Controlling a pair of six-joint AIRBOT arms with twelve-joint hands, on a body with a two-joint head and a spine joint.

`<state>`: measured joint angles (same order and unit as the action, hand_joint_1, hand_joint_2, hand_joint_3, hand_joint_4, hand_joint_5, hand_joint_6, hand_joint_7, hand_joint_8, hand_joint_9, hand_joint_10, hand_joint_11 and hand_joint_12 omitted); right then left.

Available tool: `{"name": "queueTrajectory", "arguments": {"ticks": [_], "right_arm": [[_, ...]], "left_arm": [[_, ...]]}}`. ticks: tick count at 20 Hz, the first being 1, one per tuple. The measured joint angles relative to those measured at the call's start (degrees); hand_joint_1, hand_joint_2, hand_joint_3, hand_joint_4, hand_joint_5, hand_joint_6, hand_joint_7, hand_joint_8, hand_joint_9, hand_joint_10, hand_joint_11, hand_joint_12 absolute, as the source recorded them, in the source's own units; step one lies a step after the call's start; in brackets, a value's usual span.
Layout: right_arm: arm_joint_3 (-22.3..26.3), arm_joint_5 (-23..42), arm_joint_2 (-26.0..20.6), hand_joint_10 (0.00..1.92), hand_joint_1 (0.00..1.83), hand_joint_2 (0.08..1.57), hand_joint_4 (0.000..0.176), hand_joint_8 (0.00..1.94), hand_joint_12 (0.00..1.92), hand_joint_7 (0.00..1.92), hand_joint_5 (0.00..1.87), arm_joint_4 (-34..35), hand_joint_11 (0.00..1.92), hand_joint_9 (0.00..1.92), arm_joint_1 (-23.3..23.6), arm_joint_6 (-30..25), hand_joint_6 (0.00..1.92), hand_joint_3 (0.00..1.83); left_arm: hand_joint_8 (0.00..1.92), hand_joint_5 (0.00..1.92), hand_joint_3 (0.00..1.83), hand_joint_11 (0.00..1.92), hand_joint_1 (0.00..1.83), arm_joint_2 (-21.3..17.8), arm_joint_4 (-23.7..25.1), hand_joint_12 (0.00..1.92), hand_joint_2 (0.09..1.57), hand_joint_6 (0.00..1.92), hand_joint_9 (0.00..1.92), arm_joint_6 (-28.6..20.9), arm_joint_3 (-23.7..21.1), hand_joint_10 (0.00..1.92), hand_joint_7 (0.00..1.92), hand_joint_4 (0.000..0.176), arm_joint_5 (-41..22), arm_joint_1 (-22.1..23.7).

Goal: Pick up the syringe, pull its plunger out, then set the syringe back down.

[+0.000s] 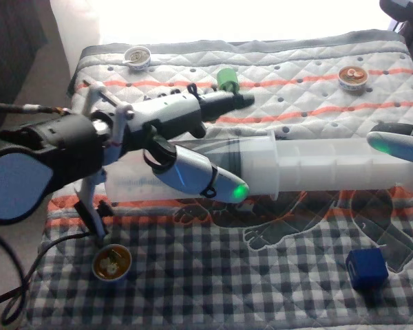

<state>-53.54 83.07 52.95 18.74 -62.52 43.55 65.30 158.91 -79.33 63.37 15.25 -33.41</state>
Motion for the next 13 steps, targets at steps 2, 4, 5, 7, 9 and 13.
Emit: {"name": "queueTrajectory", "arguments": {"ticks": [2, 4, 5, 7, 9, 13], "right_arm": [[0.00, 0.20, 0.00, 0.01, 0.95, 0.89, 0.046, 0.00, 0.79, 0.20, 0.29, 0.17, 0.00, 0.20, -0.02, 0.02, 0.00, 0.00], [0.02, 0.35, 0.02, 0.00, 0.94, 0.89, 0.043, 0.00, 0.80, 0.20, 0.29, 0.15, 0.00, 0.20, -0.35, 0.00, 0.00, 0.00], [0.02, 0.39, 0.00, 0.01, 0.93, 0.89, 0.047, 0.00, 0.84, 0.20, 0.28, 0.11, 0.00, 0.20, -0.42, 0.02, 0.00, 0.00], [0.26, 0.63, 0.00, 0.01, 0.91, 0.89, 0.051, 0.01, 0.87, 0.23, 0.30, 0.44, 0.00, 0.22, -0.44, 0.02, 0.00, 0.00], [0.74, 2.32, -0.33, 0.03, 0.80, 0.98, 0.015, 0.02, 1.04, 0.34, 0.33, 0.15, 0.00, 0.32, -1.03, 0.02, 0.01, 0.02], [3.21, 9.18, -5.73, 0.01, 0.61, 1.15, 0.036, 0.00, 1.05, 0.28, 0.29, 0.83, 0.00, 0.35, -1.66, 2.99, 0.02, 0.02]], "left_arm": [[0.00, 0.00, 0.00, 0.00, 0.69, -2.12, -0.02, 0.92, 0.88, 0.00, 0.03, 0.00, -2.43, 0.02, 0.00, 0.162, 3.74, -0.35], [0.01, 0.01, 0.02, 0.00, 0.59, -4.90, 0.81, 1.07, 0.96, 0.00, 0.13, -1.68, -5.62, 0.05, 0.07, 0.058, 8.55, -1.01], [0.00, 0.02, 0.01, 0.00, 0.63, -6.08, 2.23, 0.76, 1.00, 0.00, 0.10, -4.22, -6.82, 0.03, 0.09, 0.051, 10.97, -1.40], [0.00, 0.03, 0.01, 0.00, 0.58, -8.61, 5.01, 0.43, 1.02, 0.00, 0.09, -11.85, -8.55, 0.02, 0.10, 0.062, 16.39, -2.73], [0.01, 0.15, 0.01, 0.00, 0.54, -12.28, 6.54, 1.07, 1.14, 0.01, 0.25, -18.16, -10.64, 0.04, 0.21, 0.081, 25.11, -4.28], [0.03, 0.36, 0.00, 0.30, 0.74, -16.96, 8.07, 1.25, 1.25, 0.03, 0.69, -22.18, -14.95, 0.10, 0.59, 0.000, 42.36, -6.78]]}}
